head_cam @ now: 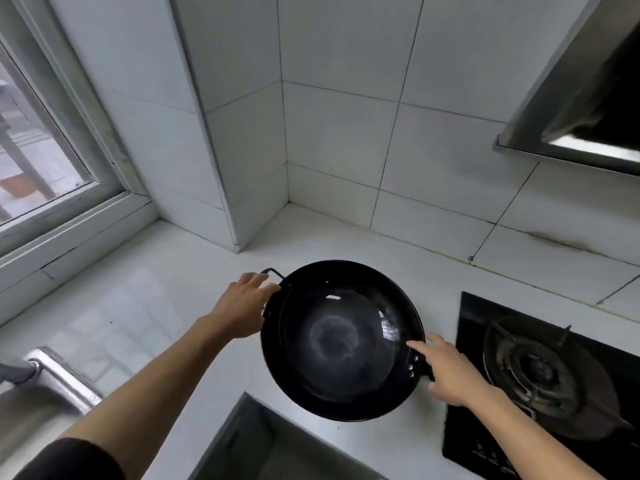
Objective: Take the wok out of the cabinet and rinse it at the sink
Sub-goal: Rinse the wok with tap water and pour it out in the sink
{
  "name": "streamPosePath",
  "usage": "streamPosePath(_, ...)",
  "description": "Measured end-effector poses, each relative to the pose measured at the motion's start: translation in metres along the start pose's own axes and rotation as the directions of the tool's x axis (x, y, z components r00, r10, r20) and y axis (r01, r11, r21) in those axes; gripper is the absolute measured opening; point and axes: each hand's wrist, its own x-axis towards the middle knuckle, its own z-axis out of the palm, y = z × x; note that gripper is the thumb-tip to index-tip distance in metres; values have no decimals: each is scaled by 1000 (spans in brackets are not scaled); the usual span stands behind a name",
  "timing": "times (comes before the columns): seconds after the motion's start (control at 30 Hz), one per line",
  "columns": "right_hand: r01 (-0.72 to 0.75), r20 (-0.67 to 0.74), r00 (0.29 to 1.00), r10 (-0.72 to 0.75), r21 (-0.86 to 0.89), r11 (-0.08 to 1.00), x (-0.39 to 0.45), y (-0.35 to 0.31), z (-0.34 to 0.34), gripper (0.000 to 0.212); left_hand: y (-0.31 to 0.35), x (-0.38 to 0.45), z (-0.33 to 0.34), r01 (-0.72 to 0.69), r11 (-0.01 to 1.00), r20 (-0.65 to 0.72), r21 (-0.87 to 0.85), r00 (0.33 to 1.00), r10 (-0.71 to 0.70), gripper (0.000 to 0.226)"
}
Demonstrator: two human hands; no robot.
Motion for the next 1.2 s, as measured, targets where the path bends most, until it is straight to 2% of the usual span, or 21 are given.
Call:
streamPosePath(0.1,-56,6,998,56,13,998,-4,0,7,81,-11,20,10,-106,984,46,142,994,100,72)
streamPosePath(0.23,-60,-107,992,72,107,992,-3,4,17,70,-13,43,16,-184,948,86,258,982,167,76)
streamPosePath(0.43,-29,-180,982,53,133,991,4,7,21,63,-16,69,15,-238,878,201,415,965,167,84)
streamPosePath(0.7,-55,-251,967,50,-13,998,20,12,17,63,-28,77,29,-342,853,245,394,934,261,80)
streamPosePath(0.83,-21,-228,974,-2,-99,995,29,17,20,70,-29,70,36,-332,857,228,395,939,259,80)
streamPosePath(0.97,33,-215,975,-54,-100,994,40,28,19,71,-24,58,34,-290,866,247,406,948,201,84)
streamPosePath(1.1,96,-260,959,-116,-88,991,53,27,11,71,-25,30,27,-206,900,274,384,956,102,83)
streamPosePath(1.2,207,-289,928,-233,-119,971,69,14,0,68,-30,-6,21,-111,922,288,370,958,0,82)
